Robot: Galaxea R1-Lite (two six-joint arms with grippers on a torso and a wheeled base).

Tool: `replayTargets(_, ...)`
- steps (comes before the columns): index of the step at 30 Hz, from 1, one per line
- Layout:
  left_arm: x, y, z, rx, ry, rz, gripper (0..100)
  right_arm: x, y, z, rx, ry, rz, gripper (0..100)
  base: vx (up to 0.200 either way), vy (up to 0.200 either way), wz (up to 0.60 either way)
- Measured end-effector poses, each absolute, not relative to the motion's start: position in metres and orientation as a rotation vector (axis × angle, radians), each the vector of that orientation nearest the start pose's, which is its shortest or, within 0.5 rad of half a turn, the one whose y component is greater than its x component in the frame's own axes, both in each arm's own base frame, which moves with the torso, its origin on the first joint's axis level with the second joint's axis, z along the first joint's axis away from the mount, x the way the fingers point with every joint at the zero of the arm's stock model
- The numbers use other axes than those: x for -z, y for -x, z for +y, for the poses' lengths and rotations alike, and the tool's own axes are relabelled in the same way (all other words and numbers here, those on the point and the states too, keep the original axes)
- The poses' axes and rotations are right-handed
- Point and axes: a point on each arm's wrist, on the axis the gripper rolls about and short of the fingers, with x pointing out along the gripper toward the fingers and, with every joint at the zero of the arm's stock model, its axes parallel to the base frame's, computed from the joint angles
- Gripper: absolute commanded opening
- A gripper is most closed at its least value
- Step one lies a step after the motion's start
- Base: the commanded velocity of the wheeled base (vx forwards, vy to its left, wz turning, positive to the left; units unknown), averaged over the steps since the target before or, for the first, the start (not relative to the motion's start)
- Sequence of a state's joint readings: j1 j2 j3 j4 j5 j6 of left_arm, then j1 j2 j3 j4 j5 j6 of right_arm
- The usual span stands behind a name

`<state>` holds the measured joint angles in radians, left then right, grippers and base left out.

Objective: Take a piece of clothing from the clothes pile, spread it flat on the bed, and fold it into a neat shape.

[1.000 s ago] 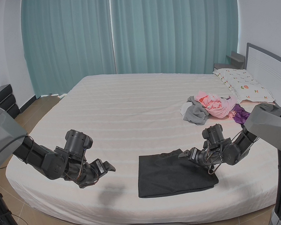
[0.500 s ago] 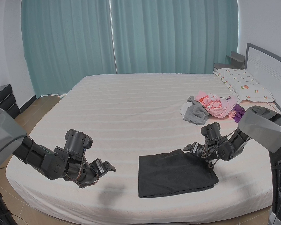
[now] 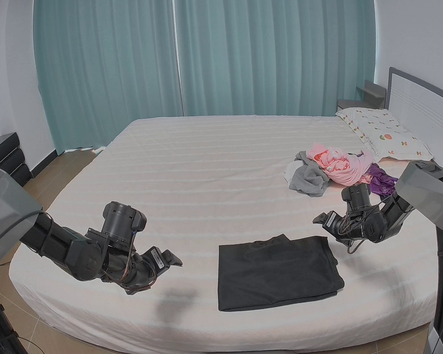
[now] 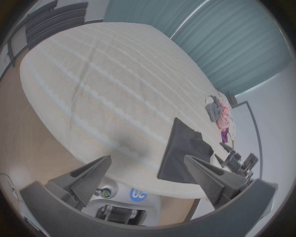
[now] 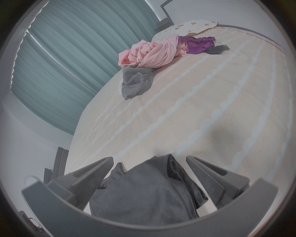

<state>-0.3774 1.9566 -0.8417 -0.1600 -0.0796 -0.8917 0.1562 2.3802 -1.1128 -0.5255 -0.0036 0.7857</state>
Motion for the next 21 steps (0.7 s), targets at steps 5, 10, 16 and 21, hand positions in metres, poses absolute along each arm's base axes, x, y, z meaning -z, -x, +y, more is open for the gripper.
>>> replayTargets(5,-0.077,-0.300,-0.123,-0.053,0.737,1.036,100,0.004,-0.402,0.061,0.152,-0.701,0.757,100,0.000,-0.120,0.00)
replayTargets(10,-0.080,-0.300,-0.132,-0.030,0.732,1.033,100,0.002,-0.395,0.060,0.146,-0.703,0.750,100,0.000,-0.200,0.00)
replayTargets(16,-0.079,-0.302,-0.136,-0.024,0.727,1.036,100,0.001,-0.389,0.061,0.131,-0.700,0.761,100,0.000,-0.133,0.00)
replayTargets(21,-0.075,-0.305,-0.138,-0.026,0.723,1.039,100,0.002,-0.386,0.062,0.114,-0.701,0.780,100,0.000,0.000,0.00)
